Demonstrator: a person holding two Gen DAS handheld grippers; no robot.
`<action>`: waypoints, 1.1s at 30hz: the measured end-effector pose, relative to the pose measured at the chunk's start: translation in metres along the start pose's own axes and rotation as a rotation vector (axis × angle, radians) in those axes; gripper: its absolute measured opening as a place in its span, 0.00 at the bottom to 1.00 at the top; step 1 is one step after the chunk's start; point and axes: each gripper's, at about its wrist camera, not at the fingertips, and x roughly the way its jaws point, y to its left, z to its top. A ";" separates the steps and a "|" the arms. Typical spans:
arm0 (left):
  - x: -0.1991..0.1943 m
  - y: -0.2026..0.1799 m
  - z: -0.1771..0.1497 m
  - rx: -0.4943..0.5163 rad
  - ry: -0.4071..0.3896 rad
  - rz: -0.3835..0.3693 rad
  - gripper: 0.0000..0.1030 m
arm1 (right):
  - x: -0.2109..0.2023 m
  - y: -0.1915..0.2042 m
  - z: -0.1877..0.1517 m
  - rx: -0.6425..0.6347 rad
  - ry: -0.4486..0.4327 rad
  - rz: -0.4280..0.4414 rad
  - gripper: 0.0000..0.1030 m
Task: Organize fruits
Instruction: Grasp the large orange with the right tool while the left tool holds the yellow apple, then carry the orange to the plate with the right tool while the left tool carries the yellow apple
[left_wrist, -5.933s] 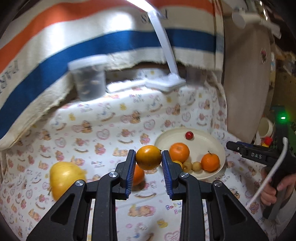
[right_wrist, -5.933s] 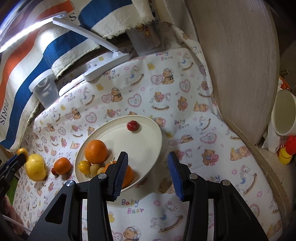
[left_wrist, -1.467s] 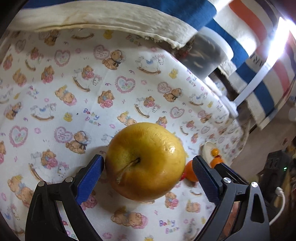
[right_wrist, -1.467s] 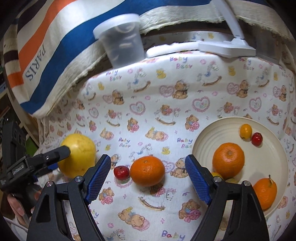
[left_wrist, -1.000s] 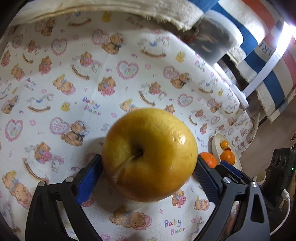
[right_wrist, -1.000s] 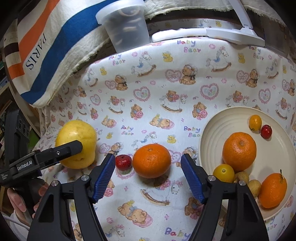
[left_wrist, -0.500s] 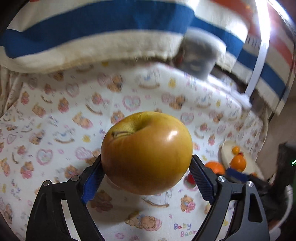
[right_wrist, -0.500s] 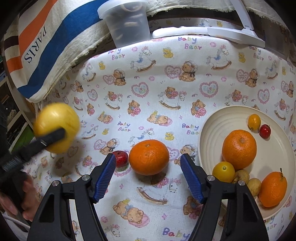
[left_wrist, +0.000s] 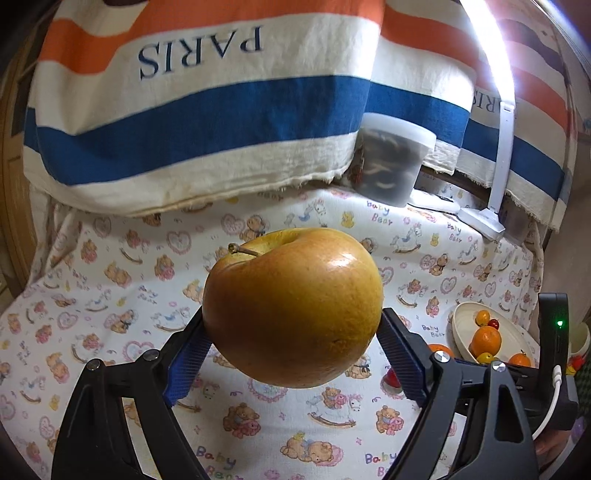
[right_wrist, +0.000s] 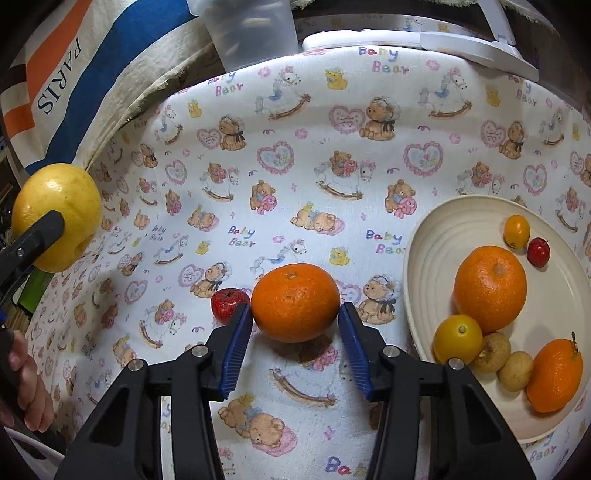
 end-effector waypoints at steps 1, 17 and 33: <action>-0.002 -0.001 0.000 0.004 -0.007 0.001 0.84 | 0.000 0.000 0.000 0.002 0.000 0.001 0.48; -0.041 -0.011 0.007 0.035 -0.169 -0.009 0.84 | -0.053 0.008 -0.001 -0.030 -0.225 -0.003 0.45; -0.094 -0.037 0.043 0.081 -0.242 -0.079 0.84 | -0.171 -0.023 0.026 -0.009 -0.470 -0.012 0.45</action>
